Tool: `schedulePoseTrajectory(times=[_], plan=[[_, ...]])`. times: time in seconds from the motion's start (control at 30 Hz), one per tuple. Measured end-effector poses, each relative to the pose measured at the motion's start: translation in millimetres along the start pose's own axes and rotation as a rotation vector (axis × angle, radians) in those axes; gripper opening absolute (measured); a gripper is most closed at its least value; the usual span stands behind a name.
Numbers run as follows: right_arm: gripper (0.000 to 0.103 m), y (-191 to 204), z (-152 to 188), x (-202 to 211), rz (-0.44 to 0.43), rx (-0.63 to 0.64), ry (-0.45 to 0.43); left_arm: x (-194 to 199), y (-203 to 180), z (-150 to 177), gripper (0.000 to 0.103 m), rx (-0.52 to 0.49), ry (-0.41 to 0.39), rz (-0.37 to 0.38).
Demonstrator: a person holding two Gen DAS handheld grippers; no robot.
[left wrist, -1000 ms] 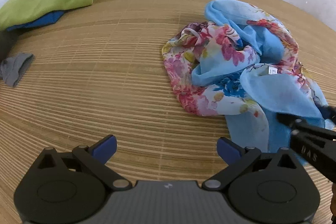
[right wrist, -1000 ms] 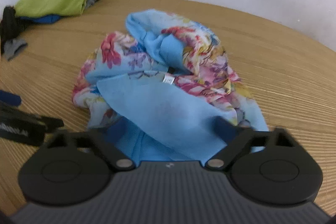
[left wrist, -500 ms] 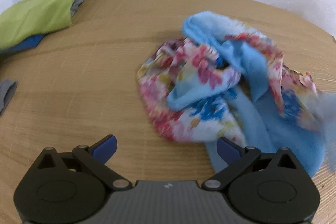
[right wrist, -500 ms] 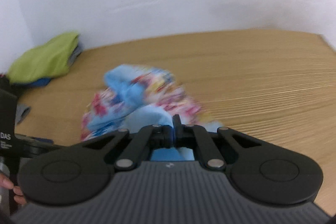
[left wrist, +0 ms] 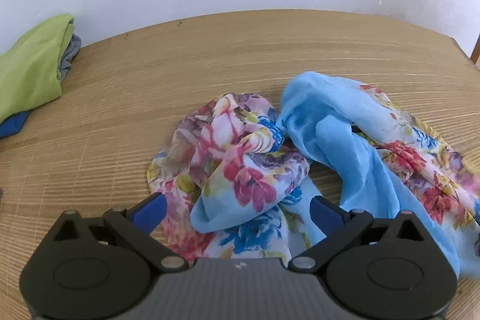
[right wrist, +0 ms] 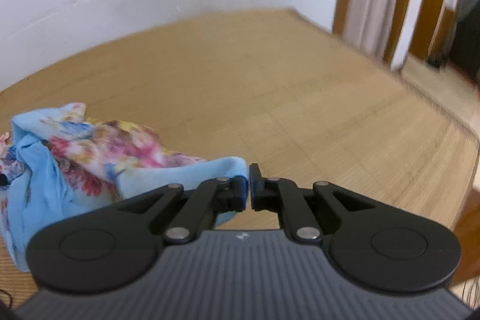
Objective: Fold clothes
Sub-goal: 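Grasp a scarf edge with the right gripper and lift it up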
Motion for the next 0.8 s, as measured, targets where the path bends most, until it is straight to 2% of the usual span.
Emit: schedulePoseTrajectory(times=[0.03,0.07,0.1,0.13,0.17,0.2,0.3,0.43,0.6,0.67,0.7,0.73,0.77,0.8], plan=[[0.023,7,-1,-4,-0.021,0.03,-0.004,0,-1,0,0.103,-0.007,-0.006,0.002],[0.039,13,-2,-8,-0.041,0.06,-0.008,-2,-3,-1,0.103,-0.017,-0.011,-0.003],[0.047,20,-3,-12,-0.062,0.09,-0.011,-4,-3,-1,0.103,-0.023,-0.011,-0.009],[0.062,27,-4,-16,-0.082,0.12,-0.015,-7,-3,-2,0.103,-0.029,-0.01,-0.015],[0.069,33,-5,-20,-0.103,0.15,-0.019,-13,1,-3,0.103,-0.031,-0.001,-0.017],[0.071,40,-5,-24,-0.124,0.18,-0.023,-14,0,-1,0.103,-0.025,0.009,-0.012],[0.071,60,-8,-36,-0.185,0.27,-0.034,-14,0,6,0.103,0.003,0.048,0.033],[0.071,87,-11,-52,-0.268,0.39,-0.05,-4,-6,13,0.103,-0.012,0.039,0.091],[0.07,91,-13,-109,-0.255,0.378,0.041,6,-19,24,0.103,-0.075,0.021,0.072],[0.068,90,-11,-123,-0.288,0.345,0.086,6,-21,27,0.103,-0.073,0.033,0.07],[0.065,90,-10,-128,-0.3,0.331,0.107,6,-23,28,0.103,-0.071,0.038,0.072],[0.056,88,-9,-129,-0.313,0.314,0.107,7,-24,30,0.103,-0.069,0.044,0.075],[0.03,87,-7,-130,-0.327,0.297,0.103,7,-25,32,0.103,-0.068,0.049,0.078],[0.013,84,-9,-129,-0.322,0.282,0.098,8,-27,33,0.103,-0.066,0.055,0.081]])
Point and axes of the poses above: each gripper's, at about its wrist camera, not at the fingertips, and x roughly against the way its jaws point, y to its left, z to its underside, the point moved 3 cm from there along -x, roughly the way its jaws point, and after that the axes turned 7 degrees about -z, right-handed, at the moved point
